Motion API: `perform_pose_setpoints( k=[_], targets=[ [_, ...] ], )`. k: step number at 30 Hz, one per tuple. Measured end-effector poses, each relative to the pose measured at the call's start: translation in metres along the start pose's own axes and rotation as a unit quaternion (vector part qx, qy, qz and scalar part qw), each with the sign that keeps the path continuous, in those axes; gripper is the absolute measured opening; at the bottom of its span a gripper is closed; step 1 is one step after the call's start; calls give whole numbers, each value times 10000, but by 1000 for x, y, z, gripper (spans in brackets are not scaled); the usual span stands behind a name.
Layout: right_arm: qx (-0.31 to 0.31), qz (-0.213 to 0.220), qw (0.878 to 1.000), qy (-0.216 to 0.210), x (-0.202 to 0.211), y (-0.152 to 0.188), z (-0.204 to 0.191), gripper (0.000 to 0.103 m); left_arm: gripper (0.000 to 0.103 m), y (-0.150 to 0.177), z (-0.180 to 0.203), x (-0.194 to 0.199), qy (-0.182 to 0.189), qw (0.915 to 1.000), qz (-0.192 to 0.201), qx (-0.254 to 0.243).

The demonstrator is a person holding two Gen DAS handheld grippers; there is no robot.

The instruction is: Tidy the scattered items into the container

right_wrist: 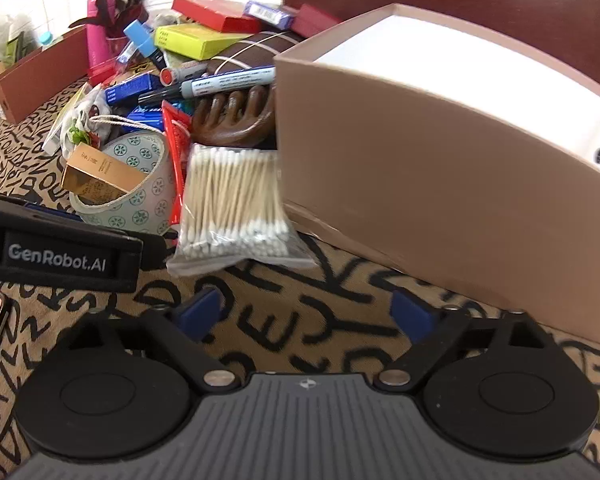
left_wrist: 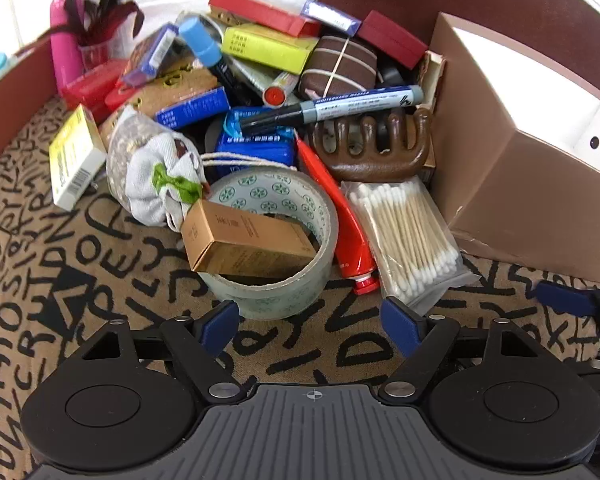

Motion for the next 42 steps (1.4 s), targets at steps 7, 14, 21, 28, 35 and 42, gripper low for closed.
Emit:
perform_pose_setpoints(
  k=[7,14,21,28,35,42],
  targets=[
    [279,155,9988,-378,-19,-12,-11,76,85,5,0,-6,357,9991,-180,148],
    [785,373,9948,-537,-21,-16,-21,45,85,5,7,-4,588,9962,-220,597],
    [1132,480,9895,-764,-8,-7,-29,6,78,10,26,-2,751,9955,-212,543],
    [1249,464,9878,-812,14,10,-32,3,46,19,34,-1,1103,9921,-413,440],
    [1388,247,9864,-848,41,37,-29,4,11,40,49,7,1492,9869,-583,172],
    [937,406,9911,-848,42,20,-23,51,57,25,39,7,1485,9881,-402,40]
  ],
)
Point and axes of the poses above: each gripper's, at about its wrist camera, not at the fingertips, and x roughly against the way its jaws point, z to its right, y to its underside, the point moved 10 cm from there along -x, roughly the way its jaws point, and after that the axes turned 4 degrees about -y, right-handed, at the moved point
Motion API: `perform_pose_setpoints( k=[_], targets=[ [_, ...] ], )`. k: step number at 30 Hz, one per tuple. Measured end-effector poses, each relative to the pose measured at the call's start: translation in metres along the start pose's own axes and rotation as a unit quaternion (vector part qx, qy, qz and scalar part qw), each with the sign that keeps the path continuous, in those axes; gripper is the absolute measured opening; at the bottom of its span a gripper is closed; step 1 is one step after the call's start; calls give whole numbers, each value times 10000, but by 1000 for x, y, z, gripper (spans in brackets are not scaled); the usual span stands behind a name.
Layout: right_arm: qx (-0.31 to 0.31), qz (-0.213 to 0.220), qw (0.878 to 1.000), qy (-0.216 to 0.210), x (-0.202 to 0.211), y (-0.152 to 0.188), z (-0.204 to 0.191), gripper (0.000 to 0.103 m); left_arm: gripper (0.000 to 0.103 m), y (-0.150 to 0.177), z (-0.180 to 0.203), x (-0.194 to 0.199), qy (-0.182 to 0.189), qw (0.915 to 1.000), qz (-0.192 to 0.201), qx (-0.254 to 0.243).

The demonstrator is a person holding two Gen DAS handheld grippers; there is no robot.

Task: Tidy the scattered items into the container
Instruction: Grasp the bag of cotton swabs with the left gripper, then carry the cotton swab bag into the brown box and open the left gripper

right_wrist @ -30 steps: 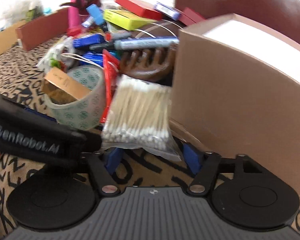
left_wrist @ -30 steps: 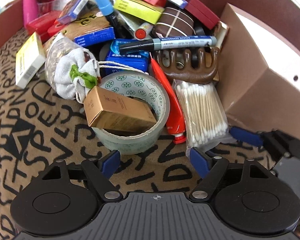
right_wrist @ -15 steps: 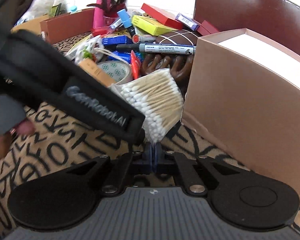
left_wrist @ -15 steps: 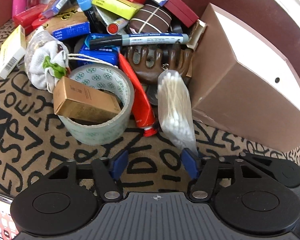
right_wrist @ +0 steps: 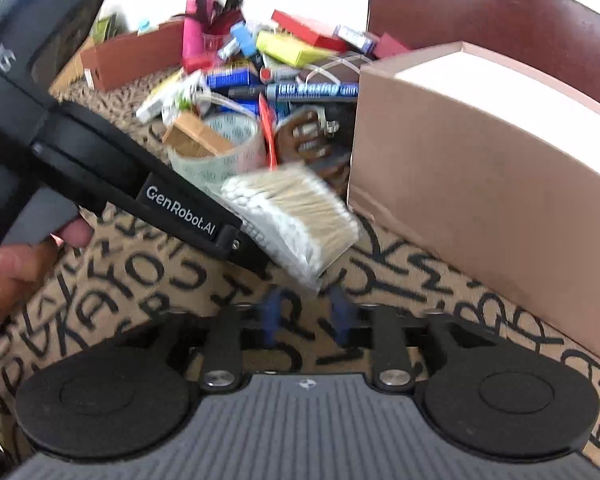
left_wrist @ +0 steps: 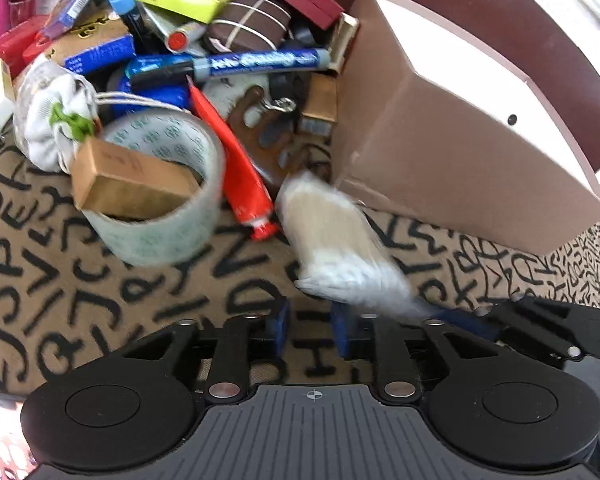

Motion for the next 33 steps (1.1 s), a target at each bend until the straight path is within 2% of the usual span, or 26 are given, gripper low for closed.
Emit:
perform_pose_setpoints(
  k=[1,2,5,9,11,14,17,20,22,24,28,33],
  targets=[
    [59,22,10000,-1,0,-2,-2,68,63,-4,-1,0,65,10000,-15,24],
    [159,65,9998,29,2,-1,-2,72,69,-7,-1,0,167,9999,-23,17],
    [505,81,9983,272,-3,-5,-4,68,69,-11,7,-3,481,9987,-143,-34],
    [838,20,9964,145,3,1,-13,65,70,-11,17,6,563,9983,-81,-123],
    [908,19,9954,297,7,5,-8,65,71,-8,15,11,616,9980,-75,-71],
    [643,14,9973,357,8,5,3,65,72,-3,6,15,540,9984,-127,62],
    [284,32,9996,83,13,6,8,65,74,2,-1,27,554,9984,-97,82],
    [155,4,9997,-188,15,9,6,69,74,-4,-10,34,400,9992,27,84],
    [126,-29,9997,-202,9,8,6,69,74,-12,-8,28,454,9989,66,79],
    [82,-69,9998,-162,0,6,3,69,73,-16,2,11,576,9982,-99,-104],
    [-160,-85,9996,-234,-15,1,7,68,71,-14,8,-17,434,9974,-415,-410],
    [-380,-29,9988,-318,-32,1,10,68,69,-14,7,-19,507,9973,-376,-373]
  ],
)
Point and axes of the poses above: each gripper's, at about its wrist camera, not at the fingertips, and x roughly against the way its jaws point, z to its right, y to its underside, the point moved 10 cm from there along -x, roughly the way its jaws point, and after that the axes turned 4 degrees about -y, right-handed, at the moved point
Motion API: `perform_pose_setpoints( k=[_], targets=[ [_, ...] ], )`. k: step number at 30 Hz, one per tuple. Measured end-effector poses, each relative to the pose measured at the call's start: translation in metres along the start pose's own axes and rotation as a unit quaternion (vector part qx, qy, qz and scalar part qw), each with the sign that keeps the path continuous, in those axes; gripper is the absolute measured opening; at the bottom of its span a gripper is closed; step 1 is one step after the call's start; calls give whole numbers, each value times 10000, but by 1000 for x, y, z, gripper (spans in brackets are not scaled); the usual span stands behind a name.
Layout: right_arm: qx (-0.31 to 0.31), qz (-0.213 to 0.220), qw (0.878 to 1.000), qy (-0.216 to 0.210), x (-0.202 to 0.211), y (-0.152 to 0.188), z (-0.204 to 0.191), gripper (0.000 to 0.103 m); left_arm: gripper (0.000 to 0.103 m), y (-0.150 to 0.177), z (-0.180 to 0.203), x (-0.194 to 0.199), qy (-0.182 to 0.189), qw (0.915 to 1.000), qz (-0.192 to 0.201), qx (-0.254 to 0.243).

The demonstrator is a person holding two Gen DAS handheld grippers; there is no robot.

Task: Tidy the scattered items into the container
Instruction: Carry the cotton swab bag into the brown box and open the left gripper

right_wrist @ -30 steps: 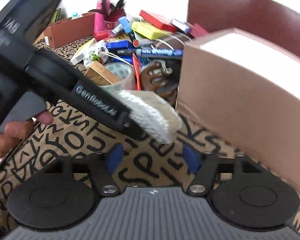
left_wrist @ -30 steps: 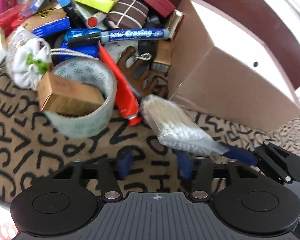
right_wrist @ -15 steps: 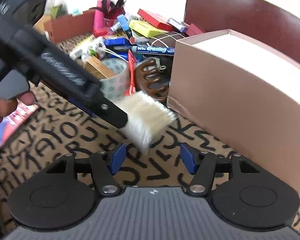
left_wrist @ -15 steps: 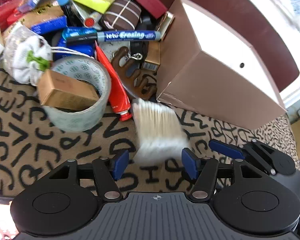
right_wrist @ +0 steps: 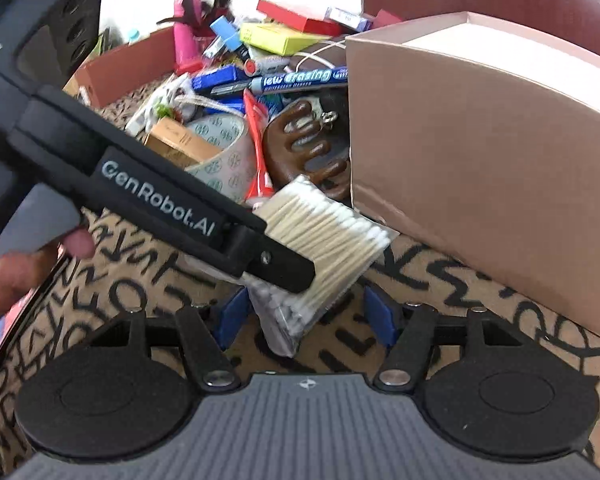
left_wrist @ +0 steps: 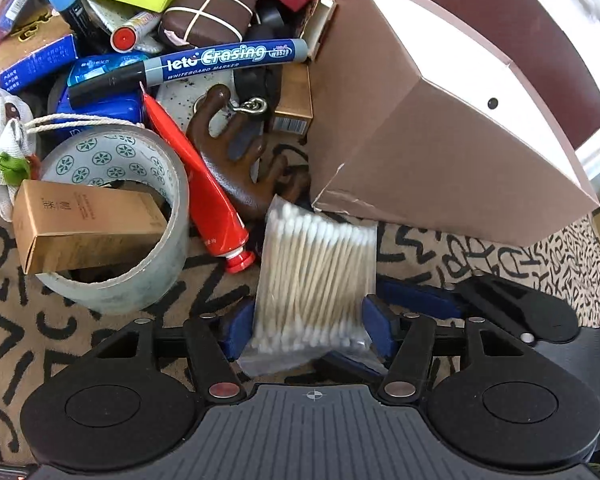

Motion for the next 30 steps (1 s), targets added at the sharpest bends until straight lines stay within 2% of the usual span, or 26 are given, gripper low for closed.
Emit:
perform_pose_setpoints(
  k=[1,2,3,5,7,12,16,19,24,27,30],
  targets=[
    [37,14,10000,27,0,-1,-2,64,67,0,1,0,-22,10000,12,-32],
    [44,21,10000,11,0,-1,-4,55,58,1,1,1,-60,10000,22,-71],
    [8,19,10000,-28,2,0,-6,53,53,2,1,3,-95,9999,26,-102],
    [-57,17,10000,-44,6,2,-7,43,49,5,3,5,-103,9999,14,-92],
    [-162,25,9998,-90,14,5,-7,39,47,8,7,6,-77,9999,25,-61],
    [-132,99,9999,-13,40,14,-13,37,44,20,31,18,-87,9997,160,-131],
    [-25,401,9991,130,78,10,-12,37,44,19,60,42,-6,9987,457,-222],
    [27,791,9963,332,114,-7,-7,37,44,5,90,68,18,9950,890,-442],
    [290,1435,9857,840,165,-45,18,36,45,-40,139,98,193,9843,1576,-774],
    [374,1580,9801,1139,178,-67,41,36,45,-70,159,94,376,9806,1733,-839],
    [313,1580,9785,1287,176,-82,67,36,45,-97,169,78,486,9801,1731,-846]
  ],
)
Point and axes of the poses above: each gripper's, at about its wrist camera, not at the fingertips, and x roughly against the way its jaws point, z to its right, y to its underside, the point moved 10 cm from there along -x, roughly the way its jaws point, and after that the axes turned 4 degrees about -y, right-handed, at the moved point
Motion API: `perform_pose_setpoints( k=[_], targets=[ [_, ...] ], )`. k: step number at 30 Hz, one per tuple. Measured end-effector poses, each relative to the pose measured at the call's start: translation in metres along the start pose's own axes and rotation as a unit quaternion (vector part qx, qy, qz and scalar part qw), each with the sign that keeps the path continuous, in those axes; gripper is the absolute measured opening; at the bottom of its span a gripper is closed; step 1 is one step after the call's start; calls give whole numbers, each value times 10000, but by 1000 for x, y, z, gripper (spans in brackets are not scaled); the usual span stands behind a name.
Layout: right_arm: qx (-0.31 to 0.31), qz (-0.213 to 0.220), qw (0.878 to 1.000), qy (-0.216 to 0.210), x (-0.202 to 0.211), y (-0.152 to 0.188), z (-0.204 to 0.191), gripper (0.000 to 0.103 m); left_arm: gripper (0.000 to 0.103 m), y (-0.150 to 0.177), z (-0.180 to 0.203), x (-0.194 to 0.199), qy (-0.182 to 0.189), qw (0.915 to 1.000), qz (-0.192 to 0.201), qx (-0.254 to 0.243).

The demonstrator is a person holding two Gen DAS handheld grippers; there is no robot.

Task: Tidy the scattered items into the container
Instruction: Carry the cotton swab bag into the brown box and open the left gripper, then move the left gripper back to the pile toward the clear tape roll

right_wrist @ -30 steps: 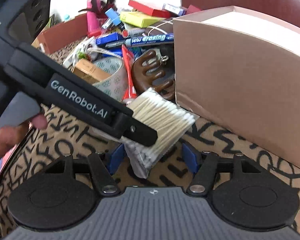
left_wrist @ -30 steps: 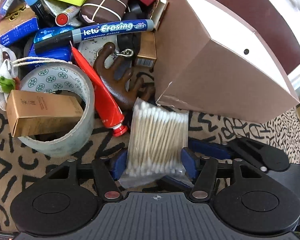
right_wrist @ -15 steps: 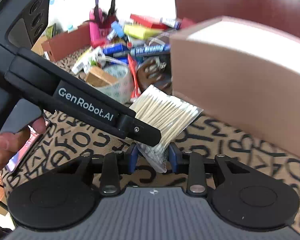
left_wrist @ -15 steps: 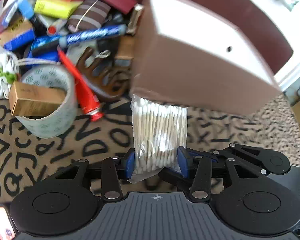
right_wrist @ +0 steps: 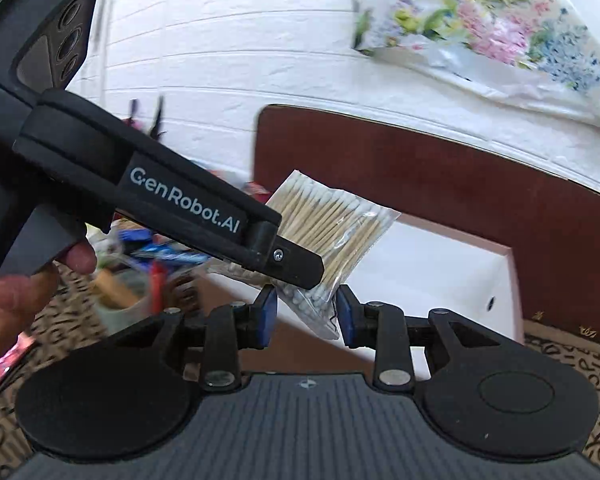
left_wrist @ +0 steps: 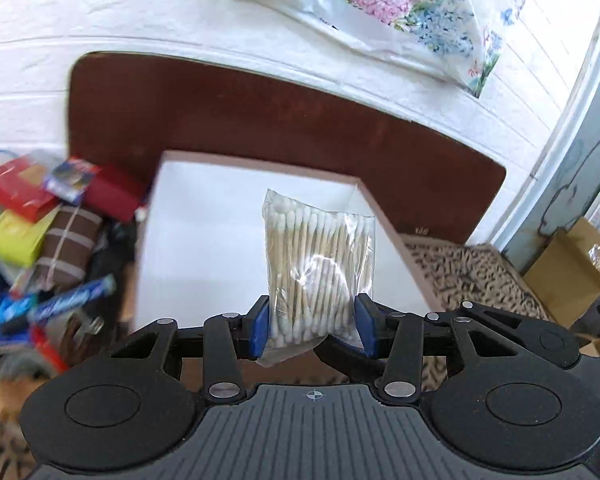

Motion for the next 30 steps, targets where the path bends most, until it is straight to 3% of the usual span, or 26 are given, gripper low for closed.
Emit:
perform_pose_setpoints(
  k=[4,10,12,15,16,17,18,19,23,30],
  targets=[
    [-252,-229,9994,92,-34,5,25,36,46,-10,-15,-46,85,9996,-221,143],
    [-725,-726,9947,-12,-80,31,39,36,49,3,-40,-94,16,9984,-526,184],
    [-712,-765,9945,-17,-87,35,40,36,60,5,-44,-100,36,9982,-545,233],
    [-745,-729,9945,-77,-91,35,41,39,69,3,-46,-103,41,9983,-496,296],
    [-730,-699,9949,-79,-92,34,42,47,75,2,-45,-104,70,9984,-475,308],
    [-699,-673,9953,-79,-92,33,41,60,90,1,-43,-103,113,9985,-442,316],
    [-668,-642,9957,-47,-92,33,42,65,100,0,-42,-101,112,9988,-376,306],
    [-621,-603,9962,-11,-90,32,42,72,101,-1,-41,-99,65,9992,-290,277],
    [-533,-427,9976,138,-82,28,40,83,103,-2,-42,-92,-89,9993,-214,281],
    [-727,-245,9969,183,-70,19,39,92,103,9,-48,-76,-75,9975,-284,643]
  ],
)
Point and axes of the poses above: each gripper's, at about its wrist camera, not at the fingertips, and x roughly against the way its jaws point, z to its right, y to its underside, the point moved 10 cm from there along -x, roughly the way its jaws point, and after that the axes turned 4 degrees about -y, right-handed, at the moved point
